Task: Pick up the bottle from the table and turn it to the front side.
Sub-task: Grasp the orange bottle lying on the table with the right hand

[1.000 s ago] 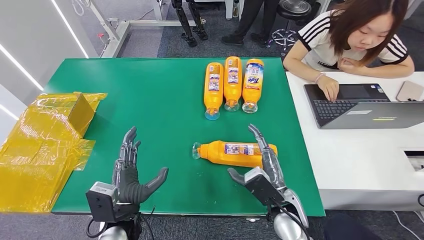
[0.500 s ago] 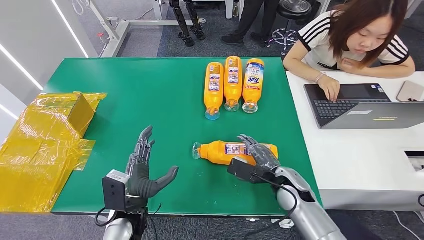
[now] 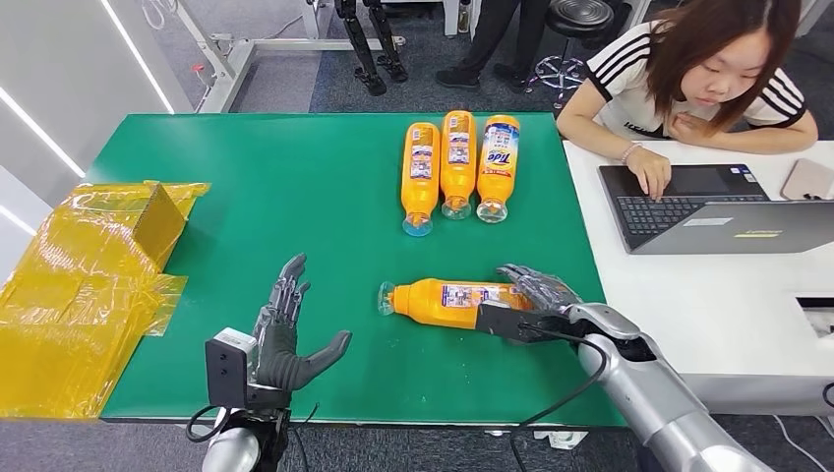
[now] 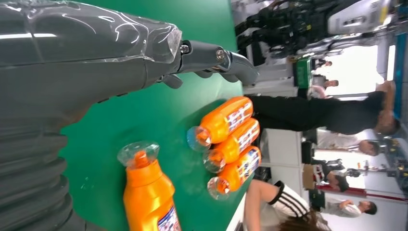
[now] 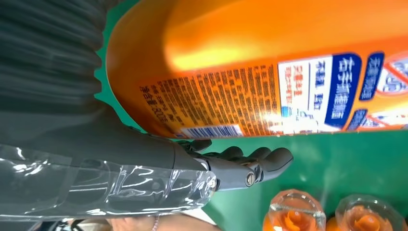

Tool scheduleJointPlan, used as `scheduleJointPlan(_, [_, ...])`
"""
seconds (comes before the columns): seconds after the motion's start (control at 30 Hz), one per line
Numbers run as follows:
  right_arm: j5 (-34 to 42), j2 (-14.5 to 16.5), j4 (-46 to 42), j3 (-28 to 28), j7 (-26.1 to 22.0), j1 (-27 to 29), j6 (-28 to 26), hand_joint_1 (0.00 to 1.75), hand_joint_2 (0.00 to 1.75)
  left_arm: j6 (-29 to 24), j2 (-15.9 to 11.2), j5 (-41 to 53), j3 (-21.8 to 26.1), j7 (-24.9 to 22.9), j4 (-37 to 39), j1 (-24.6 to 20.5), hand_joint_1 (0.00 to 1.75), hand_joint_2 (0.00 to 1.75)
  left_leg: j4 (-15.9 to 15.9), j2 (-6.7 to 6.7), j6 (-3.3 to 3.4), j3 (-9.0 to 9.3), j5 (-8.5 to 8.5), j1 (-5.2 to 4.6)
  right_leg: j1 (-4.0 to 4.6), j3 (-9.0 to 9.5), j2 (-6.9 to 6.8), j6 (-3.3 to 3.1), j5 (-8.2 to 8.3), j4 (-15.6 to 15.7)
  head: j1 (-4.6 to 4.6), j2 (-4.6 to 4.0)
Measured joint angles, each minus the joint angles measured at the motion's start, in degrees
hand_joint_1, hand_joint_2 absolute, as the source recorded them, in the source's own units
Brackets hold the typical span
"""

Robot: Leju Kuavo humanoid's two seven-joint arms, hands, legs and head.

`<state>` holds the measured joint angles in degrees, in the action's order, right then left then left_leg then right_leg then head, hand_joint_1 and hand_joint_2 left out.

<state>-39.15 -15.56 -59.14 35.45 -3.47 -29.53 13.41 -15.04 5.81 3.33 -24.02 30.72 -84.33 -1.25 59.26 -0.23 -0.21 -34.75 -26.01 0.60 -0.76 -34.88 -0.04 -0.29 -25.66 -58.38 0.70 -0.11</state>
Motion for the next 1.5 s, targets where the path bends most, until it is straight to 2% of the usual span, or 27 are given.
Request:
scheduleJointPlan(0.2, [1.7,-0.8,1.3,1.9,-1.4,-0.9,0.0,0.01,1.75,1.7,-0.2,-2.6,0.0,-0.5,0.5,0.0,0.00,1.75,0.0,0.01,0.00,0.01,0.00,0.00,0.00,0.00,0.01,0.00,0.00,0.0,0.00,0.00])
scheduleJointPlan(0.27, [2.3,-0.9,1.8,2.6,-2.0,-1.1,-0.3,0.15,1.75,2.2,-0.3,-3.2,0.0,-0.6,0.6,0.0,0.00,1.75,0.0,0.01,0.00,0.02,0.00,0.00,0.00,0.01,0.02,0.00,0.00,0.0,0.00,0.00])
scheduleJointPlan(0.4, [3.1,-1.1,2.2,3.4,-3.2,-1.1,-1.3,1.01,1.75,3.4,-0.6,-4.4,0.0,-0.7,0.7,0.0,0.00,1.75,0.0,0.01,0.00,0.03,0.00,0.00,0.00,0.01,0.02,0.00,0.00,0.0,0.00,0.00])
scheduleJointPlan(0.57, [3.4,-1.2,2.3,3.9,-3.9,-1.1,-2.1,1.58,1.75,4.2,-0.6,-5.1,0.0,-0.7,1.0,0.0,0.00,1.75,0.0,0.02,0.00,0.05,0.00,0.00,0.00,0.02,0.03,0.00,0.00,0.0,-0.01,0.00])
scheduleJointPlan(0.63, [3.6,-1.3,2.4,4.0,-4.4,-1.1,-2.3,1.71,1.75,4.3,-0.6,-5.1,0.0,-0.7,1.1,0.0,0.00,1.75,0.0,0.01,0.00,0.05,0.00,0.00,0.00,0.03,0.03,0.00,0.00,0.0,-0.01,0.00])
scheduleJointPlan(1.23, [6.7,-1.3,3.0,4.7,-8.3,-0.4,-4.8,1.75,1.75,4.4,-0.9,-5.9,0.0,-0.7,1.5,0.0,0.00,1.75,0.0,0.01,0.00,0.04,0.00,0.00,0.00,0.02,0.02,0.00,0.00,0.0,0.00,0.00])
scheduleJointPlan(1.5, [16.2,-1.2,0.5,1.7,-14.5,4.1,-6.1,1.75,1.75,3.6,-1.2,-6.1,0.0,0.3,1.5,0.0,0.00,1.75,0.0,-0.03,0.01,-0.02,-0.01,0.00,0.00,0.01,-0.03,0.01,-0.02,0.0,-0.01,0.00])
